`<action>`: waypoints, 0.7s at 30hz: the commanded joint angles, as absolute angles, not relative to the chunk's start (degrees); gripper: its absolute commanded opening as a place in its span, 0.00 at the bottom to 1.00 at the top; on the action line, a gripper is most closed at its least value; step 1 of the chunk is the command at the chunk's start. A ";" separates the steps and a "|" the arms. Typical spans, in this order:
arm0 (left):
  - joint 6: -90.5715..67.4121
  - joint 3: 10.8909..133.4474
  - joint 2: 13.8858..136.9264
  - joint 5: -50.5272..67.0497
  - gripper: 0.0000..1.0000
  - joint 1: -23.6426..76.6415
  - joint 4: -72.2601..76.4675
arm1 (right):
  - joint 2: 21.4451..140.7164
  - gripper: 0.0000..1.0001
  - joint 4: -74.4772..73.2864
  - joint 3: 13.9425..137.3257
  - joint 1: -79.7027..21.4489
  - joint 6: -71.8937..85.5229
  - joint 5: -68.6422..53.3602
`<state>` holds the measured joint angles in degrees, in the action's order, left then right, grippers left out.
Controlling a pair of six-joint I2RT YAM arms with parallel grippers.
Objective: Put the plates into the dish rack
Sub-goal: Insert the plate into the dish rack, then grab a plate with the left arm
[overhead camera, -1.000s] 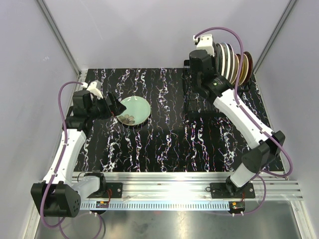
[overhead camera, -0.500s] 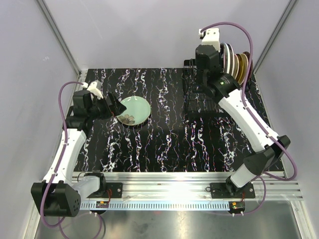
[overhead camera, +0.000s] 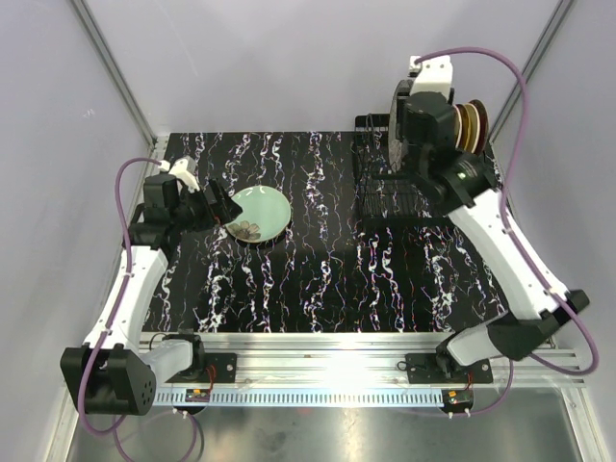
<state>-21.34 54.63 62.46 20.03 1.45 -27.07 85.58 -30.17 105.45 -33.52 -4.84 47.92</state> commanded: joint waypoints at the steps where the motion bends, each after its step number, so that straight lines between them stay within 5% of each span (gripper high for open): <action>1: -21.09 56.08 63.54 17.23 0.99 1.23 -25.93 | 77.62 0.53 -29.97 102.58 -33.31 -1.06 40.72; 14: -24.08 54.49 71.63 15.30 0.99 -3.60 -25.23 | 48.72 0.60 -22.77 65.24 -33.22 17.04 24.79; 21: -26.36 53.18 73.74 11.87 0.99 -4.48 -23.21 | 43.07 0.57 -19.36 49.50 -33.22 32.57 17.42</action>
<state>-24.45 54.22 73.69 14.83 -4.05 -26.46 44.21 -24.01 53.54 -33.36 21.43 23.22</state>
